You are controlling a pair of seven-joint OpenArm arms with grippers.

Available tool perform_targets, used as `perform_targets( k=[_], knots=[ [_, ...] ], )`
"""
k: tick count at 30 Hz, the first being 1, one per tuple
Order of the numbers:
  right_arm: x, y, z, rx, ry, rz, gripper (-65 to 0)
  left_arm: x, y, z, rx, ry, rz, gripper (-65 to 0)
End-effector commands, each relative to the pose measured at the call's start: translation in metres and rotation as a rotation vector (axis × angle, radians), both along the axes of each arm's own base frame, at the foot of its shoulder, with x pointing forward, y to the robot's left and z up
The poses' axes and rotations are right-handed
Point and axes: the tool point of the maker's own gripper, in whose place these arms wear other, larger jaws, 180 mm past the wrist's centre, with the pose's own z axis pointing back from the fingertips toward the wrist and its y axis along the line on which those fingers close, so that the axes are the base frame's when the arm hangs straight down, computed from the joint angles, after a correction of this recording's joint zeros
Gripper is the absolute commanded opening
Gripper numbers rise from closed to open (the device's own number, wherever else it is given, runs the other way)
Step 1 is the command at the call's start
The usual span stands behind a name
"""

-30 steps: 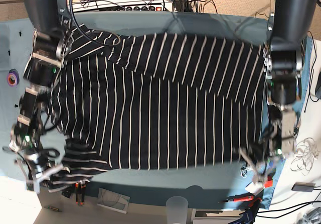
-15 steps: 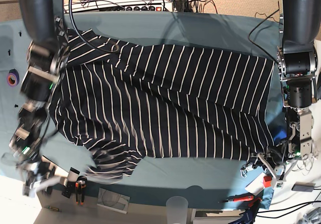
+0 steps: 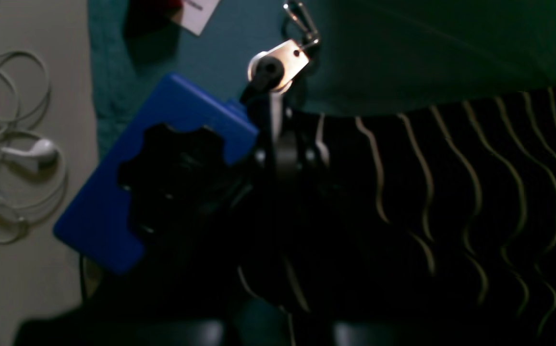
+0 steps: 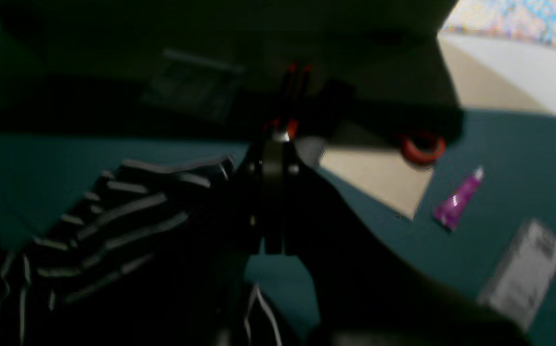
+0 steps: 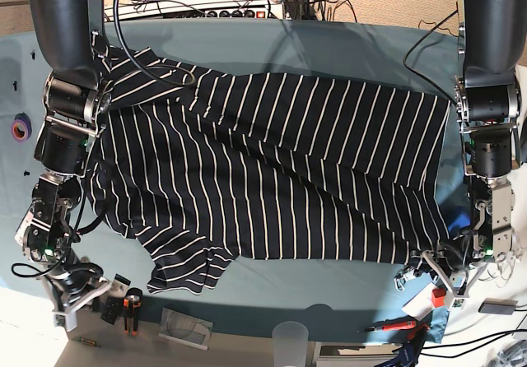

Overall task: Layout the t-shirt on the table in an organized manner, then fold the t-shirt properly
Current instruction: 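Pull the hem with the right gripper to straighten the shirt body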

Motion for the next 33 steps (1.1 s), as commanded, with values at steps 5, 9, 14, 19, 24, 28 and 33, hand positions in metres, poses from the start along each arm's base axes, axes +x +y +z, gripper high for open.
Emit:
perform_targets(
  k=[5, 9, 14, 19, 24, 28, 33],
  knots=[
    [-0.009, 0.002, -0.001, -0.017, 0.132, 0.051, -47.9, 0.015, 0.003, 0.031, 0.003, -0.078, -0.017, -65.0],
    [-0.031, -0.001, -0.035, -0.017, 0.290, 0.036, -44.4, 0.014, -0.002, 0.031, 0.002, -0.075, -0.057, -65.0],
    [-0.073, -0.001, -0.106, -0.015, 0.432, 0.038, -44.4, 0.014, -0.004, 0.031, 0.002, -0.076, -0.065, -65.0],
    [-0.124, -0.004, -0.170, -0.020, 0.557, 0.039, -44.4, 0.014, -0.003, 0.031, 0.003, -0.076, -0.065, -65.0],
    [-0.155, -0.005, -0.196, -0.028, 0.644, 0.038, -52.2, 0.014, -0.004, 0.032, 0.001, -0.080, -0.065, -65.0],
    [-0.169, -0.019, -0.185, -0.098, 0.660, 0.028, -65.0, 0.014, -0.004, 0.032, 0.001, -0.080, -0.065, -65.0],
    [-0.187, -0.041, -0.143, -0.267, 0.616, 0.024, -65.0, 0.014, -0.004, 0.032, 0.001, -0.080, -0.065, -65.0]
  ],
)
